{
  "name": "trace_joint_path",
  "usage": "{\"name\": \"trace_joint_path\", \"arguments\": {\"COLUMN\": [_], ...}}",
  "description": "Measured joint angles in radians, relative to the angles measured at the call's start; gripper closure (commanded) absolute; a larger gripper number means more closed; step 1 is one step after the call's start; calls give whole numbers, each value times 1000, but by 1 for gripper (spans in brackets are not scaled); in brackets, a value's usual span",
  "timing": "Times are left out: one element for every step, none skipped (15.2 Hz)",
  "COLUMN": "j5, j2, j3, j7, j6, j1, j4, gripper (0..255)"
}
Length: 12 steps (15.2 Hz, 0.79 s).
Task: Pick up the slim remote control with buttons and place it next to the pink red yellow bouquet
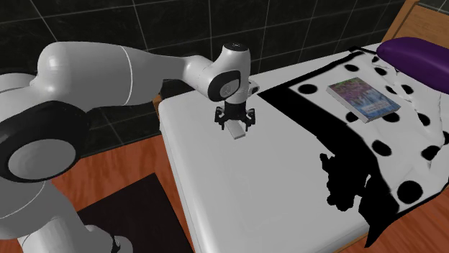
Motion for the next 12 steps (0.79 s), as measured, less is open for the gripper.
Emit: {"name": "trace_joint_path", "arguments": {"j5": [3,6,8,10,11,11,12,11,10,10,9,9], "j2": [26,54,80,108,134,157,190,211,235,254,262,269], "j3": [9,16,26,35,43,54,63,72,81,85,87,88], "j7": [-21,-48,-65,-89,-112,-129,-150,-171,-184,-193,-196,-197], "j6": [4,12,13,16,20,19,17,20,20,24,31,39], "j1": [6,7,14,18,21,28,32,37,43,46,47,48], "j4": [24,45,72,100,123,148,185,205,230,245,247,246], "gripper": [0,0,0,0,0,0,0,0,0,0,0,0]}}
